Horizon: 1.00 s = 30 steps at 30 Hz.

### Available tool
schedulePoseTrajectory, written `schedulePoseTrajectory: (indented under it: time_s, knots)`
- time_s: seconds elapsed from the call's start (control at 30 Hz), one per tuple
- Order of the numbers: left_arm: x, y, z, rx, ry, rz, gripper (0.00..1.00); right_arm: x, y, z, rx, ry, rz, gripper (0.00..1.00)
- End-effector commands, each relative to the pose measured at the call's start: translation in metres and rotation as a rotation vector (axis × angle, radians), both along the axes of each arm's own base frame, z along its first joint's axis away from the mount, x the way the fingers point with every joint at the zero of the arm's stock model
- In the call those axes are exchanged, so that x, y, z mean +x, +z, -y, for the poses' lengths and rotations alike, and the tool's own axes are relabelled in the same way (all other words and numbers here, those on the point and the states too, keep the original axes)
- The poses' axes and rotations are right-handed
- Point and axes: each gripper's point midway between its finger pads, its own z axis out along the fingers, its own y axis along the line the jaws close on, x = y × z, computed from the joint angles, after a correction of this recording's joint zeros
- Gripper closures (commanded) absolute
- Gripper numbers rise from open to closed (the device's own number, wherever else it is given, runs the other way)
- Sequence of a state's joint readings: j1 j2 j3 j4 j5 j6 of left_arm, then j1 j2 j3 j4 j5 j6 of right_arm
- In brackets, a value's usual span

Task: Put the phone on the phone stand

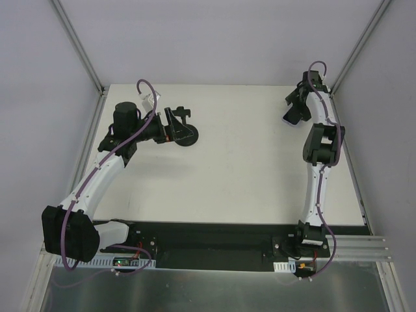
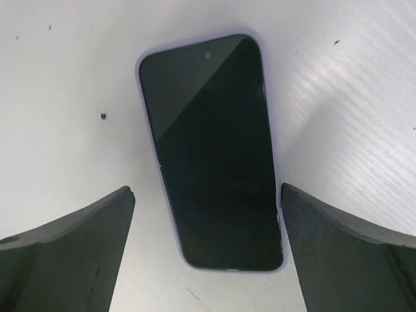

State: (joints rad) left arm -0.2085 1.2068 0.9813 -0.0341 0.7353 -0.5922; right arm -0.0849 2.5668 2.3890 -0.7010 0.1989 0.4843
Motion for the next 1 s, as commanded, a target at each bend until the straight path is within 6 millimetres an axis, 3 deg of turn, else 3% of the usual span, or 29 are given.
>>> schedulePoseTrajectory:
  time_s: [0.0,0.23,0.4,0.57,0.6,0.63,0.77,0.87,0.9,0.93,0.97]
  knots:
    - [-0.002,0.009,0.006,-0.041,-0.037,0.031,0.01,-0.012,0.007,-0.008,-0.03,0.052,-0.063,0.04]
    - [-0.004,0.011,0.007,-0.053,-0.043,0.03,0.01,-0.016,-0.022,-0.022,-0.064,0.185,-0.14,0.04]
    - [-0.003,0.009,0.008,-0.059,-0.046,0.015,0.01,-0.012,-0.014,-0.029,-0.128,0.221,-0.131,0.02]
    - [-0.003,0.01,0.007,-0.059,-0.043,0.023,0.01,-0.015,-0.017,-0.025,-0.109,0.195,-0.141,0.21]
    - [-0.003,0.01,0.007,-0.059,-0.043,0.023,0.01,-0.016,-0.019,-0.025,-0.107,0.191,-0.145,0.32]
    - [-0.003,0.01,0.007,-0.059,-0.043,0.023,0.01,-0.016,-0.018,-0.024,-0.107,0.187,-0.146,0.36]
    - [-0.003,0.009,0.007,-0.061,-0.045,0.017,0.01,-0.014,-0.017,-0.027,-0.109,0.205,-0.138,0.42]
    - [-0.002,0.007,0.007,-0.063,-0.046,0.01,0.01,-0.004,-0.013,-0.04,-0.105,0.266,-0.093,0.56]
    - [-0.002,0.008,0.007,-0.063,-0.047,0.011,0.01,-0.001,-0.008,-0.042,-0.129,0.305,-0.084,0.68]
    - [-0.002,0.007,0.007,-0.064,-0.047,0.008,0.01,0.005,-0.001,-0.038,-0.167,0.314,-0.06,0.73]
    - [-0.002,0.006,0.007,-0.063,-0.047,0.007,0.01,0.009,0.004,-0.051,-0.191,0.355,-0.044,0.78]
